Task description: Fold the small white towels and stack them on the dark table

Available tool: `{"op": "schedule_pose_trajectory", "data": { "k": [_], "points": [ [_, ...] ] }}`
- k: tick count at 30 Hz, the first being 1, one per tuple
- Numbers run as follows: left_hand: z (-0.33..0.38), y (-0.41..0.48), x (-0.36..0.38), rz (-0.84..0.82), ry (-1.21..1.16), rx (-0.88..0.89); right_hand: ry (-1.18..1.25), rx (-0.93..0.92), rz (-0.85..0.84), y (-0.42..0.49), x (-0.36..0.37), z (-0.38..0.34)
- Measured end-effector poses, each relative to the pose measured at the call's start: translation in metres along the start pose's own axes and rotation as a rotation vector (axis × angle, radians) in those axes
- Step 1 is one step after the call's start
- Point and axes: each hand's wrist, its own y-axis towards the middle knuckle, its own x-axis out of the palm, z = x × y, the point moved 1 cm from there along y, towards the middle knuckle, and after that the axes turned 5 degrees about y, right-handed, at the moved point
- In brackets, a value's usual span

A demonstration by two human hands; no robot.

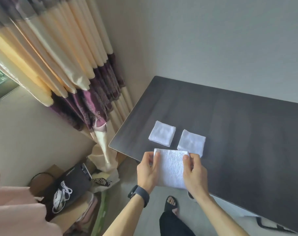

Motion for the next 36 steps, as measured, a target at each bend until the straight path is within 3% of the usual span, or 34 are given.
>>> {"op": "schedule_pose_trajectory", "data": {
  "k": [9, 19, 29, 36],
  "points": [
    [0.001, 0.134, 0.032, -0.11, 0.149, -0.152, -0.13, 0.221, -0.095, 0.108, 0.061, 0.02],
    [-0.007, 0.27, 0.061, -0.28, 0.407, -0.08, -0.317, 0.372, -0.001, 0.202, 0.129, 0.045],
    [-0.026, 0.336, 0.073, -0.498, 0.539, -0.026, -0.406, 0.54, 0.073, 0.237, 0.164, 0.059],
    [-0.028, 0.348, 0.071, -0.502, 0.59, 0.013, -0.451, 0.563, 0.105, 0.241, 0.17, 0.063]
  ]
}}
